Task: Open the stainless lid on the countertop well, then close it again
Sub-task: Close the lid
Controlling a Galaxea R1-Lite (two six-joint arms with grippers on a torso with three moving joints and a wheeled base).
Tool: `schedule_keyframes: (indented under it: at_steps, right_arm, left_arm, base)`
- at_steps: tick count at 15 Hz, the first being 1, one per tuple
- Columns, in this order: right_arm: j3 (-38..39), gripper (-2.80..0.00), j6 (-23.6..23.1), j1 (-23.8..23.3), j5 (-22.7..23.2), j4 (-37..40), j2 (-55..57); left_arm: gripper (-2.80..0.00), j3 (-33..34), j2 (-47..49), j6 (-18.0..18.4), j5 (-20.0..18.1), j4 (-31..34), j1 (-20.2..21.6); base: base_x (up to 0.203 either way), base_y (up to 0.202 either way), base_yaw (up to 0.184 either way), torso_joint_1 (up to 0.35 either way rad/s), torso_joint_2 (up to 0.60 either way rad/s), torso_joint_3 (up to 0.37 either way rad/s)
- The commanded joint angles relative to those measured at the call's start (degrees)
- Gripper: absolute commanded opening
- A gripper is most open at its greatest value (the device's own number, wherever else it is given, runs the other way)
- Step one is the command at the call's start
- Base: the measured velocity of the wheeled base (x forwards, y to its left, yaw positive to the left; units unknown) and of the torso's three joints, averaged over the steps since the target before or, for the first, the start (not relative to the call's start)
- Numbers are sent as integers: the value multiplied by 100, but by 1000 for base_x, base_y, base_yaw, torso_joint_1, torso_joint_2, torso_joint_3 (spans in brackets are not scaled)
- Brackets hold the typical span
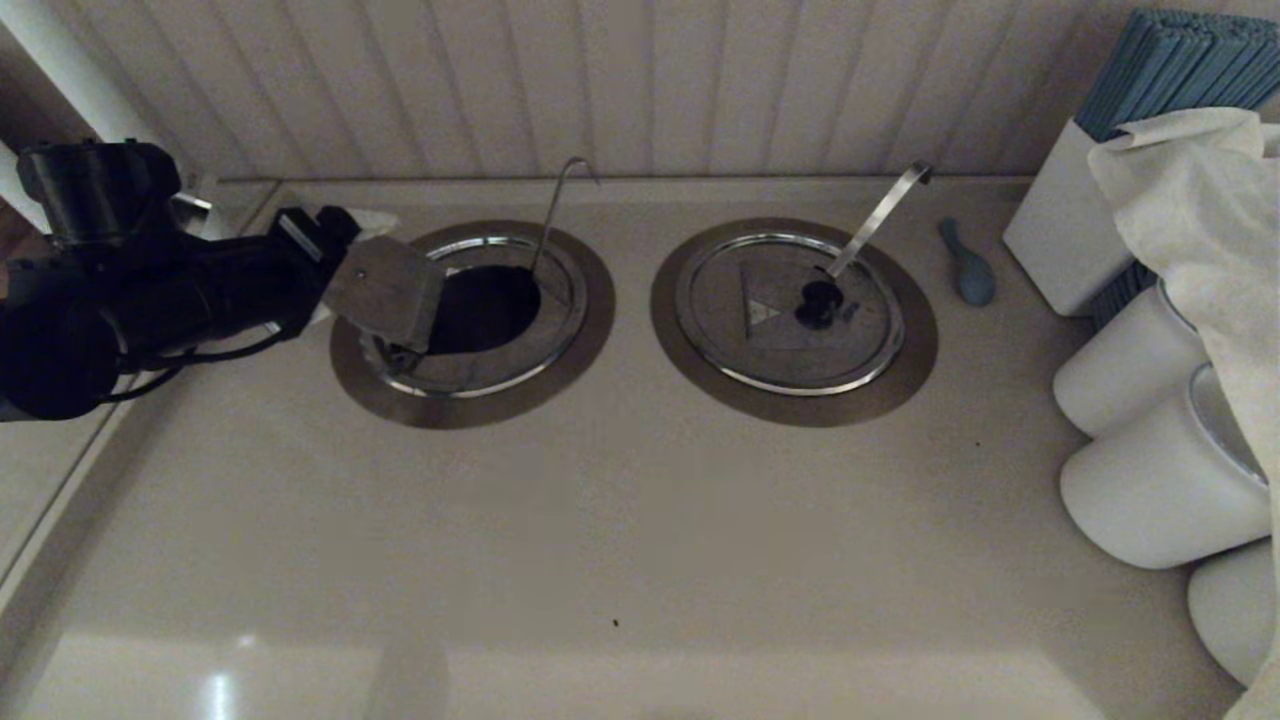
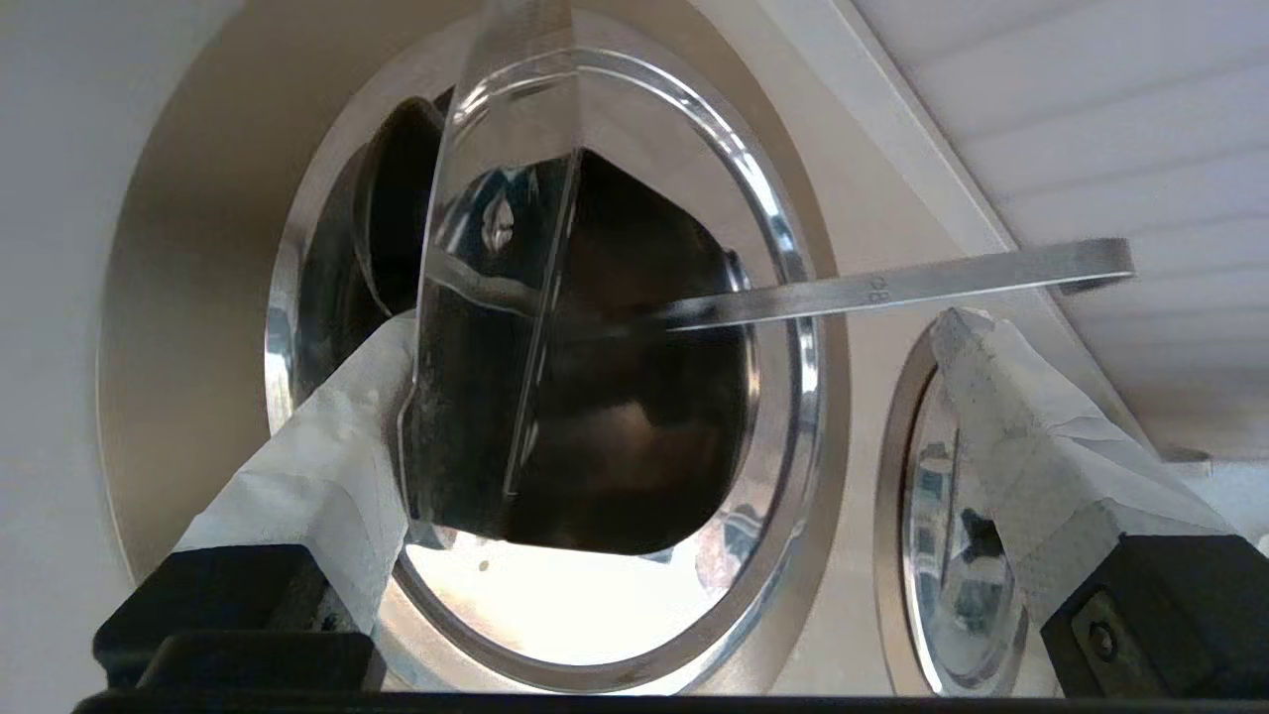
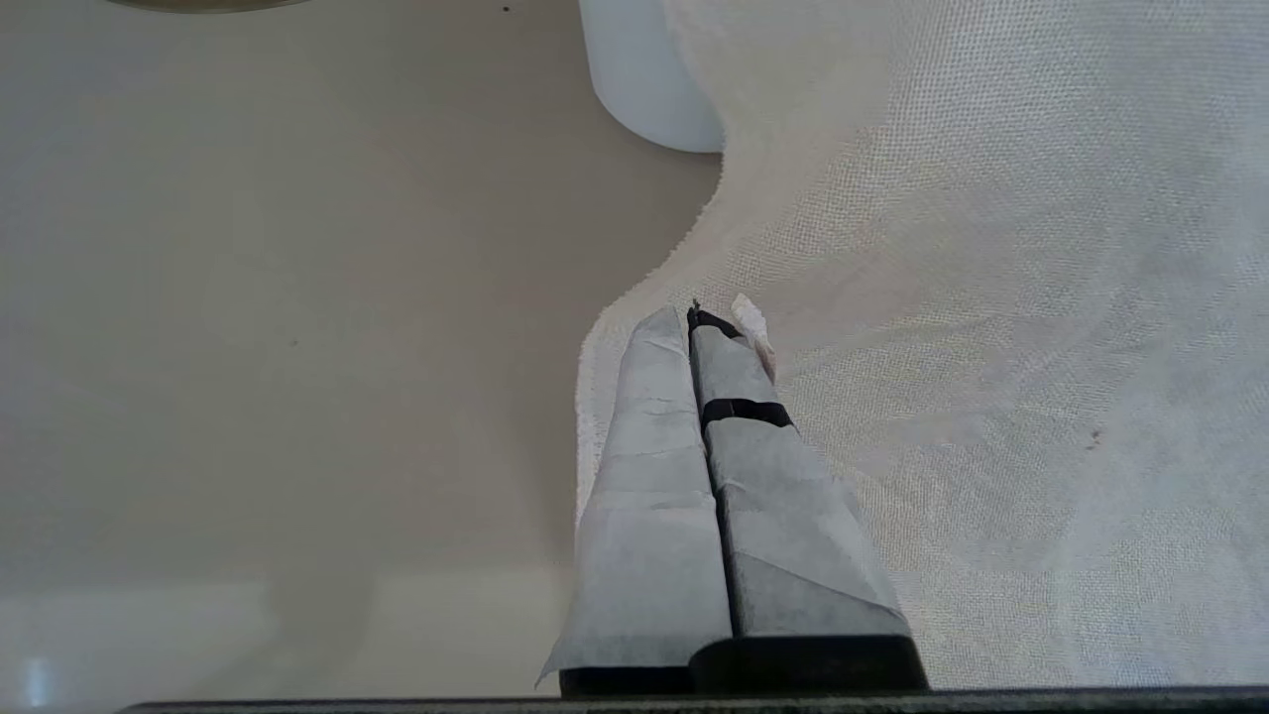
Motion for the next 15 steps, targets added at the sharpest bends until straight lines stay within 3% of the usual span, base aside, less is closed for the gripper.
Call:
schedule_keyframes:
  at_steps: [1,15]
  right_arm:
    - [0,-280,-3,-1,0,-5,9]
    - [0,-280,2,-1,0,-5,9]
  left_arm:
    - [0,1,-73,-27,-9,-18,-61]
    - [0,37,-234,104,87,-18,-529]
  base:
    - [0,0,0,0,0,0]
    - [0,0,0,0,0,0]
